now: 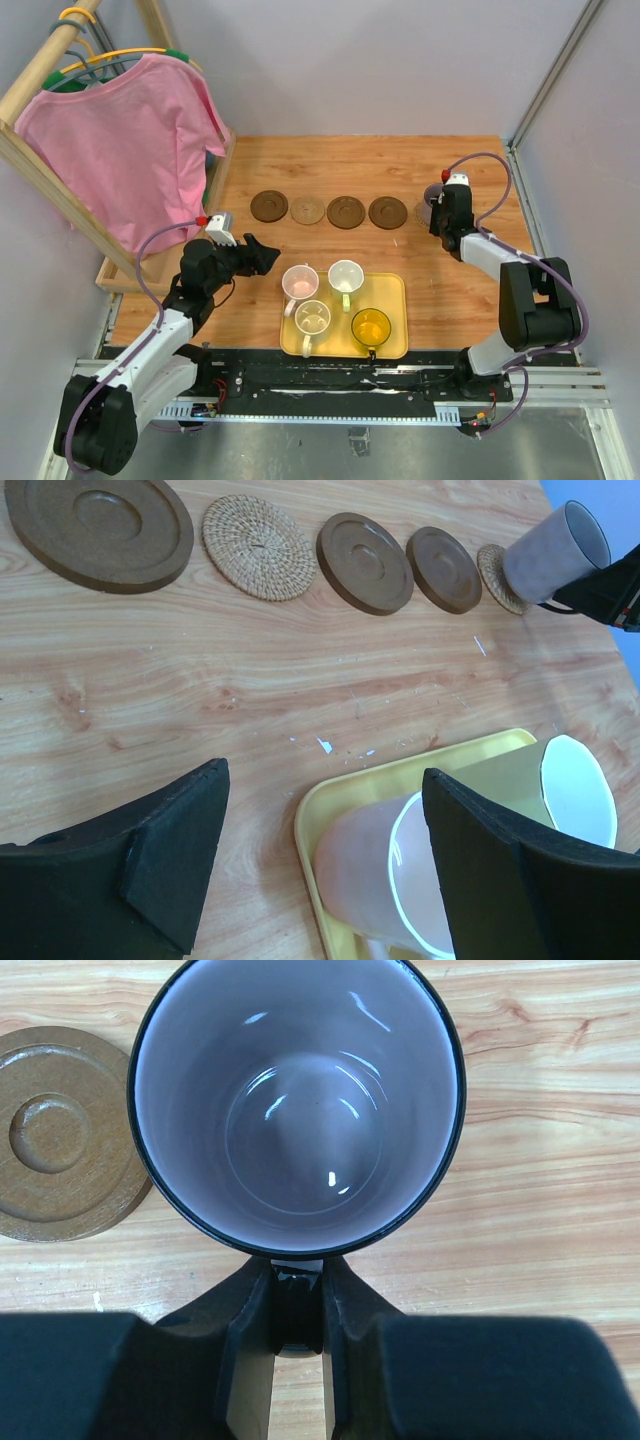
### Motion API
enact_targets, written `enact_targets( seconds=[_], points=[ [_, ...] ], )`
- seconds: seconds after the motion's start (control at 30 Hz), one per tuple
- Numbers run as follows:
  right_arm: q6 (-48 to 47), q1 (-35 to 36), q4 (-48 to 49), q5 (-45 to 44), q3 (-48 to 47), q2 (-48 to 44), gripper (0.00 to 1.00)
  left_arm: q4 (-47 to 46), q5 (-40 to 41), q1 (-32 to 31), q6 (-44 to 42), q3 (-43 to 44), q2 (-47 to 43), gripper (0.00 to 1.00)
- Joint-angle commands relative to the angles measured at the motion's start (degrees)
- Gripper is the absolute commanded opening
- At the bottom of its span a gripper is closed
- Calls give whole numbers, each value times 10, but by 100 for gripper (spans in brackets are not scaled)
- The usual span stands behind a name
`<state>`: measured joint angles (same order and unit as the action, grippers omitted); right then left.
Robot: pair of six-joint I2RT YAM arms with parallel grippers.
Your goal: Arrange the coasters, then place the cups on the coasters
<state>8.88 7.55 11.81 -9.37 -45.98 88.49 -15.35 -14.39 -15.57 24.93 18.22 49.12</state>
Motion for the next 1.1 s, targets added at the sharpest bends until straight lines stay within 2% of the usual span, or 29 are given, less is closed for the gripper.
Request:
enact_targets(
  seconds=[0.0,0.73,1.07],
  points=[
    [-9,-13,55,-4,-11,-2,1,-19,4,-4,1,6,-7,82],
    [-13,-15,78,2,-17,15,1,-18,4,-4,0,4,-7,82],
    [-15,-15,58,-3,-39,36,1,-13,7,-4,0,5,-13,82]
  ],
)
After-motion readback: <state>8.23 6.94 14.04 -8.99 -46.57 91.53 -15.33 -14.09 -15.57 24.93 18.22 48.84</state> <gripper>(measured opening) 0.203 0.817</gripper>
